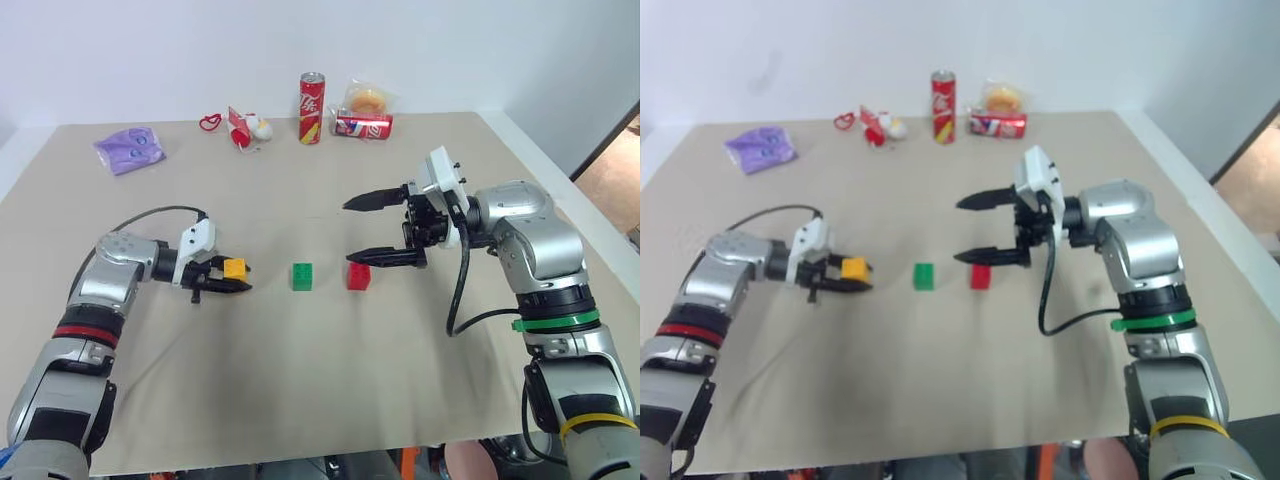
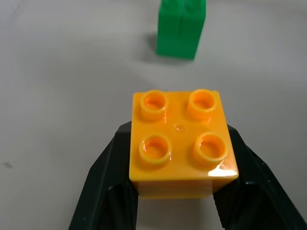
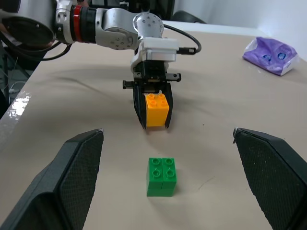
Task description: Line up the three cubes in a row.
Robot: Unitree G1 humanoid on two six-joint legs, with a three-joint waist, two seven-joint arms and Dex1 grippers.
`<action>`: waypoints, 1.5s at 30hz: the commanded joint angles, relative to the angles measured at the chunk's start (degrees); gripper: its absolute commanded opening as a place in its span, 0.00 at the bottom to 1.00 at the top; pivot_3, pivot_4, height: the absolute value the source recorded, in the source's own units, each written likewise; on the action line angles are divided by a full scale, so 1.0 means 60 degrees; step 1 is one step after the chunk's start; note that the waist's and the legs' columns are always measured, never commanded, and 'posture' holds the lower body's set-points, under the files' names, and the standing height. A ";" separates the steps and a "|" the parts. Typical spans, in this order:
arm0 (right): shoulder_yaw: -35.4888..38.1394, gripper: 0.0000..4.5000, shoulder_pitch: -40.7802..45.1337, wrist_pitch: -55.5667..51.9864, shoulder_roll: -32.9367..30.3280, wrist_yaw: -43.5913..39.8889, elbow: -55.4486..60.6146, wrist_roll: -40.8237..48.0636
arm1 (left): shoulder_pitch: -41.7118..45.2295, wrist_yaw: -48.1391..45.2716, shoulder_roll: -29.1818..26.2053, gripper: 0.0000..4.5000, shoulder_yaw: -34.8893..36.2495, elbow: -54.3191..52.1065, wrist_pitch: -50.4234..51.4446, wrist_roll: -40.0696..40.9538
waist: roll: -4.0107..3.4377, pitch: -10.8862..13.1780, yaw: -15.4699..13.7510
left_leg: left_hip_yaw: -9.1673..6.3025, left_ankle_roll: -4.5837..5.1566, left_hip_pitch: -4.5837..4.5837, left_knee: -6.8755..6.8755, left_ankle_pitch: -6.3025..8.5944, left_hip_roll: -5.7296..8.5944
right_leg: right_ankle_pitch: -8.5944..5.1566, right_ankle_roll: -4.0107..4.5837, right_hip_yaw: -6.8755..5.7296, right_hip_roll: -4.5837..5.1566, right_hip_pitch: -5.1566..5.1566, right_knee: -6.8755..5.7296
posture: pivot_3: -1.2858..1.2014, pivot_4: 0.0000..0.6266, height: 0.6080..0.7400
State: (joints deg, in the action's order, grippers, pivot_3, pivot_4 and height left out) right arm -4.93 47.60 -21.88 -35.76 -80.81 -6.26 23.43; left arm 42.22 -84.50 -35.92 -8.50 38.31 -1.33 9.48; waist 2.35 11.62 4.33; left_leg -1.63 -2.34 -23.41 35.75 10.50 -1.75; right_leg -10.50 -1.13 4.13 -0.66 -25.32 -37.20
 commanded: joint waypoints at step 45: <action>0.0148 1.00 -0.0466 -0.0531 -0.0811 -0.0357 0.1018 0.0717 | 0.1447 -0.0988 0.0988 0.31 0.0112 0.2611 -0.2068 -0.0653 | 0.0000 0.0000 -0.0005 | -0.0006 0.0001 -0.0019 0.0022 0.0002 0.0002 | 0.0015 -0.0027 0.0002 -0.0004 -0.0002 -0.0001 | 0.52 0.24 1.00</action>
State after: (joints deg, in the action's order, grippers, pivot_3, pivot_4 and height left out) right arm -4.75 43.55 -25.66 -40.32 -82.93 -1.09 27.19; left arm 50.95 -90.29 -30.16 -8.84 55.56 -14.31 4.84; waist 2.35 11.63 4.30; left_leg -1.66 -2.33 -23.52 35.88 10.51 -1.74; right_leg -10.41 -1.30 4.14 -0.68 -25.33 -37.20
